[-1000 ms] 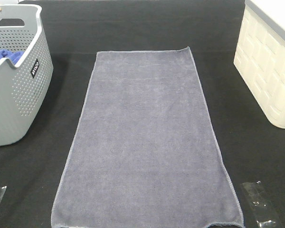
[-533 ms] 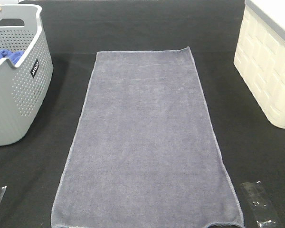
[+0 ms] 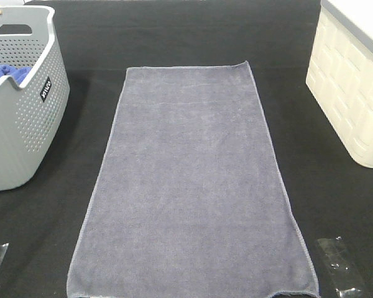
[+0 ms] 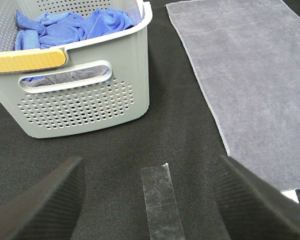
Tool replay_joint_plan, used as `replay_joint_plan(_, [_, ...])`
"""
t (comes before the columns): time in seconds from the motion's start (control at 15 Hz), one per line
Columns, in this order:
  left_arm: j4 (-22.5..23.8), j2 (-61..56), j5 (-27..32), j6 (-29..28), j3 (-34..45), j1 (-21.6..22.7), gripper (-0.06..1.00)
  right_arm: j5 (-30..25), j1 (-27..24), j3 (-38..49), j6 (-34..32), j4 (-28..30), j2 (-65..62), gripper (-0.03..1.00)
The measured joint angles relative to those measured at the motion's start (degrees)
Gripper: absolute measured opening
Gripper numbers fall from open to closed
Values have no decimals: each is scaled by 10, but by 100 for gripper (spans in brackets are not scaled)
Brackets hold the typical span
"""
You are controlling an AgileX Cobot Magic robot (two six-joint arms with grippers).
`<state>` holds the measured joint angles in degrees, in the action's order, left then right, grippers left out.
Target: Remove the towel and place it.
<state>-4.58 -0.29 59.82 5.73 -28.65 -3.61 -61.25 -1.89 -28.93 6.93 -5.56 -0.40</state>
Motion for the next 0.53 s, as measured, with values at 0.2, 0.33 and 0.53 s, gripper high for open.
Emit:
replay_joint_plan(0.2, [0,0,0,0,0,0,69,0,0,0,0,0,0,67])
replay_joint_plan(0.33, [0,0,0,0,0,0,69,0,0,0,0,0,0,67])
replay_joint_plan(0.53, [0,0,0,0,0,0,69,0,0,0,0,0,0,67])
